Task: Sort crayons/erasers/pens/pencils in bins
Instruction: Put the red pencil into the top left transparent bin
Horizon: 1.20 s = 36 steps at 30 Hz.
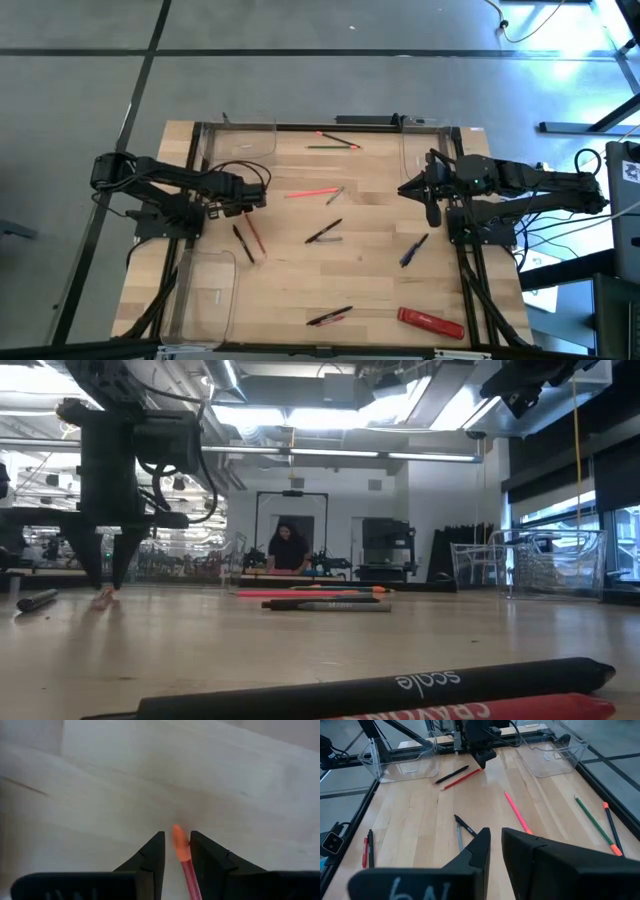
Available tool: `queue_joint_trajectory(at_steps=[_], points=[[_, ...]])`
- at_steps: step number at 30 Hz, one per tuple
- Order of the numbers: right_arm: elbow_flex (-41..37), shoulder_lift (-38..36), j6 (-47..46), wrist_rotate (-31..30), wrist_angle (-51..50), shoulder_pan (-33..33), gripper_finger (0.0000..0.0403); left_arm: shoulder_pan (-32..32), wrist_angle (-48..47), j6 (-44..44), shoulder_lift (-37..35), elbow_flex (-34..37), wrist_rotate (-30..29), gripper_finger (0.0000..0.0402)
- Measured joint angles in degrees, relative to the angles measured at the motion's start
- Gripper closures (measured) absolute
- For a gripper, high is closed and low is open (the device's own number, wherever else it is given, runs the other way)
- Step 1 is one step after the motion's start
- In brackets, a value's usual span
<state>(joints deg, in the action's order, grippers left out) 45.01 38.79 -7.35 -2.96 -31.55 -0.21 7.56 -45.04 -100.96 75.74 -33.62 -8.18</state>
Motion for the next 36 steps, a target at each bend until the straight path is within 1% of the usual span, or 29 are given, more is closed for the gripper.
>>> queue_joint_trajectory(at_steps=[3,10,13,22,28,32,36], points=[[0.0,0.0,0.0,0.0,0.0,0.0,0.0352,0.0,0.0,-0.5,0.0,0.1,-0.5,0.0318],[0.0,0.0,0.1,0.0,0.0,0.0,0.0352,0.0,1.2,-2.1,0.0,0.1,1.3,0.0318],[0.0,0.0,0.3,0.0,0.0,0.0,0.0352,0.0,1.3,-2.2,0.0,0.2,1.2,0.0318],[0.0,0.0,0.4,0.0,0.0,0.0,0.0352,0.0,3.2,-2.3,-0.3,3.1,2.0,0.0318],[0.0,0.0,0.4,0.0,0.0,0.0,0.0352,0.0,3.2,3.7,-0.2,3.3,1.6,0.0319],[0.0,0.0,1.0,0.0,0.0,0.0,0.0352,0.0,3.1,4.0,-0.1,3.3,1.6,0.0331],[0.0,0.0,1.9,0.0,0.0,0.0,0.0352,0.0,2.3,4.1,-0.1,3.3,1.4,0.0361]])
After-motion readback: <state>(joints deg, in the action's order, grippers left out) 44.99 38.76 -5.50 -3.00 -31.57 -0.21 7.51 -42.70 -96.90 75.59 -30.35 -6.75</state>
